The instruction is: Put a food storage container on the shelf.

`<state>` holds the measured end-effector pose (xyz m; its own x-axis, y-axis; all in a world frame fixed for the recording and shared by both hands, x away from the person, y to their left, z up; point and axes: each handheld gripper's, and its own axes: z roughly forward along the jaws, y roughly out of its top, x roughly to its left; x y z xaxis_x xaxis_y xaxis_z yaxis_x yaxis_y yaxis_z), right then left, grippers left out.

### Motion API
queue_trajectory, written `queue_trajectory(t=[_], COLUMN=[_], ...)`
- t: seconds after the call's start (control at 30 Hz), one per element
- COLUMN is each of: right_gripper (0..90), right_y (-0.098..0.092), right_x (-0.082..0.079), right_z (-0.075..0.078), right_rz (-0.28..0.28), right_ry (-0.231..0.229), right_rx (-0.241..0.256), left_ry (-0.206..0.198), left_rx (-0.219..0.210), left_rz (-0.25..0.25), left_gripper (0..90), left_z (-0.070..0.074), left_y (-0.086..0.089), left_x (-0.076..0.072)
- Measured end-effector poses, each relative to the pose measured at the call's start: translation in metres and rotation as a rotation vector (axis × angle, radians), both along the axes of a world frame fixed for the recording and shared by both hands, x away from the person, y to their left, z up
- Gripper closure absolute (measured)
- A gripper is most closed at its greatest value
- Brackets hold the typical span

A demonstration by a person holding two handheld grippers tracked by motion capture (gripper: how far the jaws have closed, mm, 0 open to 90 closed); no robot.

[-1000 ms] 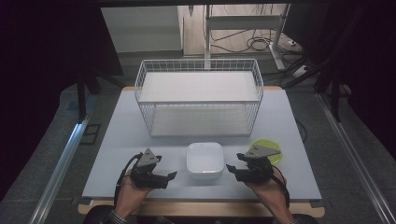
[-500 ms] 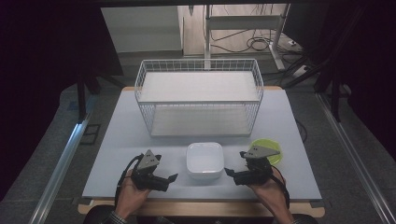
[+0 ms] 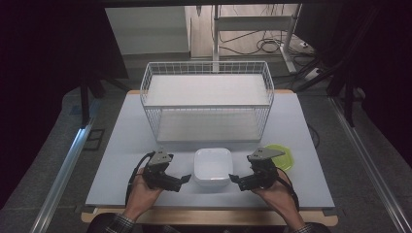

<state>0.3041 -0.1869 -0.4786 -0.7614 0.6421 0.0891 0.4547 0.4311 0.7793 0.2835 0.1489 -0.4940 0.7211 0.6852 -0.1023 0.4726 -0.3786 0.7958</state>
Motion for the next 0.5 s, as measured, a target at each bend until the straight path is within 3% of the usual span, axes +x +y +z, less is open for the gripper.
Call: queue_trajectory(t=[0.13,0.27,0.33,0.5], right_gripper=[9.5,16.3,20.6,25.7], right_y=[0.005,0.01,0.015,0.022], right_x=[0.003,0.008,0.013,0.027], right_z=[0.003,0.005,0.004,0.001], right_rz=[-0.009,-0.005,0.009,0.006], right_ry=[0.023,0.06,0.08,0.123], right_rx=[-0.005,-0.006,-0.022,-0.018], left_ry=[0.038,0.009,0.021,0.074], left_rx=[-0.045,-0.037,-0.047,-0.038], left_rz=[-0.019,-0.021,-0.031,-0.063], left_gripper=[2.8,9.4,17.2,17.8], left_z=[0.001,0.004,0.005,-0.004], left_y=[-0.004,-0.01,-0.015,-0.028], left_x=[0.008,0.012,0.018,0.033])
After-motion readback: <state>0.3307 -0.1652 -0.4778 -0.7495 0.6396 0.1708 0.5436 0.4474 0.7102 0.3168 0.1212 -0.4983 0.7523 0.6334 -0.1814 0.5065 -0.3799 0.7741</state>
